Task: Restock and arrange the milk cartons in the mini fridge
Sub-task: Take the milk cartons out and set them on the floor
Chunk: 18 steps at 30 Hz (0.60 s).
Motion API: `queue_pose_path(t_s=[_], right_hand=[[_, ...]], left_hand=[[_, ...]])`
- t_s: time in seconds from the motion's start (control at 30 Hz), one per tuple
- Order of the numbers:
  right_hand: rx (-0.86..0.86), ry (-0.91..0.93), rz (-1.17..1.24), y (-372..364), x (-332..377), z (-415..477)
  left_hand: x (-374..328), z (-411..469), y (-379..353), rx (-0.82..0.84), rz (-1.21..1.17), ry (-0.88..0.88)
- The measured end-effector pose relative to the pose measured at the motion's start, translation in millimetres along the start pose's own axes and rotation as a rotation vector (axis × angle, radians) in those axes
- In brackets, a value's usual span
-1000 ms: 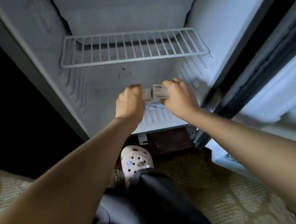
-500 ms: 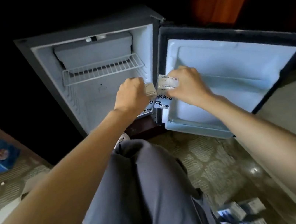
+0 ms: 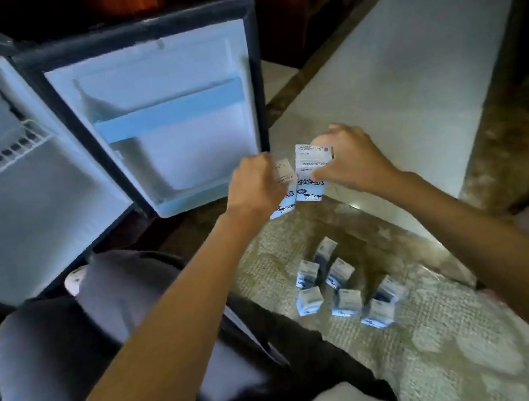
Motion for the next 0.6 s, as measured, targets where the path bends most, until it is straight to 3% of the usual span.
queue_pose_path(t_s=[0.17, 0.37, 0.6], right_hand=[[0.094, -0.211, 0.002, -34.7, -78.2, -58.6], [0.21, -0.454, -0.052, -101.3, -169.6, -123.3], [0.288, -0.766, 0.047, -172.4, -241.5, -199.1]], left_hand=[[-31.0, -17.2, -83.9, 0.195, -0.033, -0.081], [-54.3, -39.4, -163.7, 0.388, 0.07, -0.08], [-56.6, -65.3, -228.5, 0.551, 0.215, -0.069]])
Point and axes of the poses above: each hand's wrist, its own z-axis towards the middle knuckle, its own y-axis out of the back of the hand, x = y × z, the point moved 6 cm from there along z, towards the middle knuckle, and after that the axes turned 12 degrees about -z, right-handed, at the moved point
